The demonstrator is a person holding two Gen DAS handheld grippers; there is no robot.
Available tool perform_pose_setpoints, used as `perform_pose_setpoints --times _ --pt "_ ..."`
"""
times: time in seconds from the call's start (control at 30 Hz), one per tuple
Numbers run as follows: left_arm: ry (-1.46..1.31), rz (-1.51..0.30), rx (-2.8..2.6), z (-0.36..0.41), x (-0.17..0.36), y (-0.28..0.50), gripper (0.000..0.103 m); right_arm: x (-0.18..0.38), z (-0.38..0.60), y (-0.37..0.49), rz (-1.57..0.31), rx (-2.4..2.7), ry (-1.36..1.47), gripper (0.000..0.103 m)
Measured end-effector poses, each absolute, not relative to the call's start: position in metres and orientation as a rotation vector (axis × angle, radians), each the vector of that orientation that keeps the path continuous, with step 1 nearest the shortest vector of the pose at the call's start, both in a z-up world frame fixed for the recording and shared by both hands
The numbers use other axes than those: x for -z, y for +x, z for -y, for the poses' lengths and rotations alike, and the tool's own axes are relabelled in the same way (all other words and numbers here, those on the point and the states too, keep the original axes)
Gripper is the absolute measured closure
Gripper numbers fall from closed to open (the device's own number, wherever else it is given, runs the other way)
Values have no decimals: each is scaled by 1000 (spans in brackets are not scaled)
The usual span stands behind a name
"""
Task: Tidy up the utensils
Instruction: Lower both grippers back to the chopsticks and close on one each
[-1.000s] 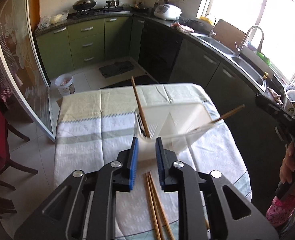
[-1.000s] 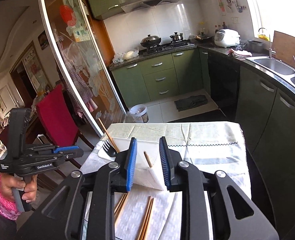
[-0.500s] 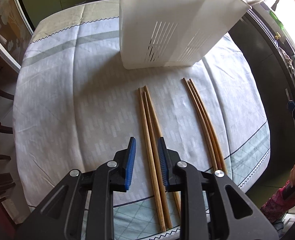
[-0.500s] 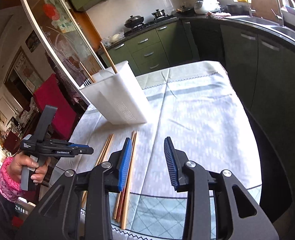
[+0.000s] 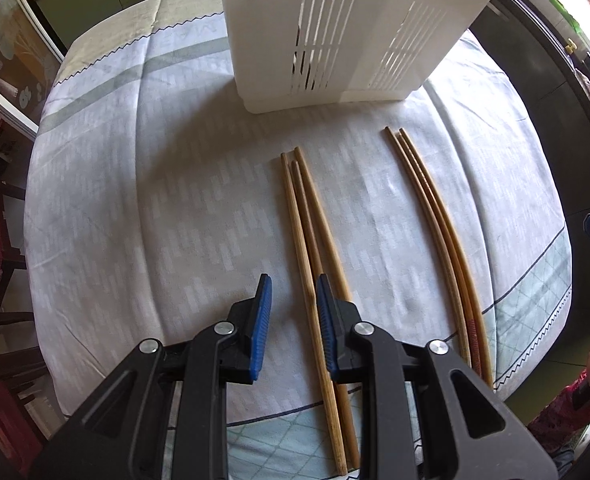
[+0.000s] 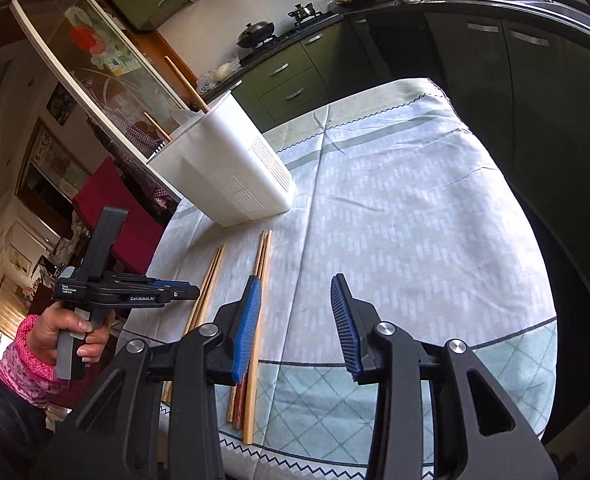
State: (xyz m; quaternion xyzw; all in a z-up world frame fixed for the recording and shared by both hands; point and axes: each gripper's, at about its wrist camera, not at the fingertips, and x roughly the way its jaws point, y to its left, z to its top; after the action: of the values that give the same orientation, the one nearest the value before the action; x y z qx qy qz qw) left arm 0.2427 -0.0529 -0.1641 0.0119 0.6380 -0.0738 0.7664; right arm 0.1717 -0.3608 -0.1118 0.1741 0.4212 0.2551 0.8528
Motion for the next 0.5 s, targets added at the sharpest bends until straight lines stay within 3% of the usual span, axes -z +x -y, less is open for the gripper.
perform_pose_setpoints --times 0.3,0.5 --pt "31 -1397 167 52 174 246 79 122 333 178 -928 -542 309 65" --pt "67 -1393 152 51 177 249 93 133 287 200 -989 -560 170 65"
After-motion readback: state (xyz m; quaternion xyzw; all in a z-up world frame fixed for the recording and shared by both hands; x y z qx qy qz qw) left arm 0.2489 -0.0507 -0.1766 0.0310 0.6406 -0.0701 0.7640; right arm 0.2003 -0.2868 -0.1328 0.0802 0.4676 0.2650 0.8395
